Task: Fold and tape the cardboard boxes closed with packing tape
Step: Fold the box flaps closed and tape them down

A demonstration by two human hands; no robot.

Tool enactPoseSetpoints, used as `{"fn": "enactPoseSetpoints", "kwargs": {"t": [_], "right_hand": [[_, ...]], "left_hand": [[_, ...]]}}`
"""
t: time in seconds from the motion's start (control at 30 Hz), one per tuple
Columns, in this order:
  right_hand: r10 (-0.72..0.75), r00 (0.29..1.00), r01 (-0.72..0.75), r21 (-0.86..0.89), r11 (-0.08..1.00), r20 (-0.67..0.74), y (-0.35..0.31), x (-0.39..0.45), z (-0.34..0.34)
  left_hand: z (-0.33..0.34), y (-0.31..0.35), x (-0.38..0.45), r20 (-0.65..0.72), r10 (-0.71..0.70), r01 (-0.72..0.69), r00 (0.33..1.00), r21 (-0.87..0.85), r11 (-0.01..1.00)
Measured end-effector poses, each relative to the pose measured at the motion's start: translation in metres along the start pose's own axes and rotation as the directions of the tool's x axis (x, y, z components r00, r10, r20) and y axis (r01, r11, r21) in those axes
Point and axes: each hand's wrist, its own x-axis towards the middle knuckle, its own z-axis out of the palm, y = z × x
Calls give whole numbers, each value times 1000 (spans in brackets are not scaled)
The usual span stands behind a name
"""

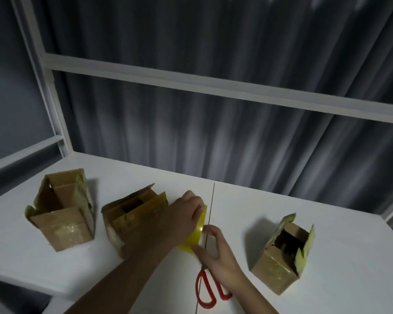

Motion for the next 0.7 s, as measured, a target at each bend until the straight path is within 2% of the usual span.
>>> {"fn": "enactPoseSetpoints", "kwargs": {"t": [0.03, 0.13, 0.3, 0.4, 0.43, 0.47, 0.57, 0.63, 0.7], "right_hand": [[8, 1000, -7, -35, 999, 30, 2, 4, 3], [22, 1000, -22, -81, 996, -6, 2, 11, 7], [-53, 997, 29, -357, 934, -58, 0, 23, -29], [103, 990, -138, -466, 874, -100, 2, 56, -50], [128, 988, -154, -579, 800, -86, 1, 67, -54], [132, 990, -131, -715, 687, -54, 0, 74, -57], [85, 996, -3, -924, 383, 32, 4, 92, -55], [101, 994, 6, -963, 269, 34, 17, 94, -49], [163, 987, -33, -965, 261, 11, 30, 88, -43]], "left_hand": [[0, 1, 5, 4, 6, -6, 1000, -26, 1000], [-3, 4, 15, 9, 30, -29, 1000, -94, 995], [-5, -26, 15, -157, -123, 80, 980, -258, 963], [0, -22, -4, -280, -119, 35, 953, -287, 957], [7, -20, -11, -303, -95, 20, 948, -244, 970], [19, -22, -19, -313, -104, 16, 944, -271, 963], [56, -43, -34, -157, -297, 169, 942, -543, 822], [75, -52, -42, -33, -299, 233, 954, -547, 804], [87, -54, -47, 39, -290, 267, 956, -524, 809]]}}
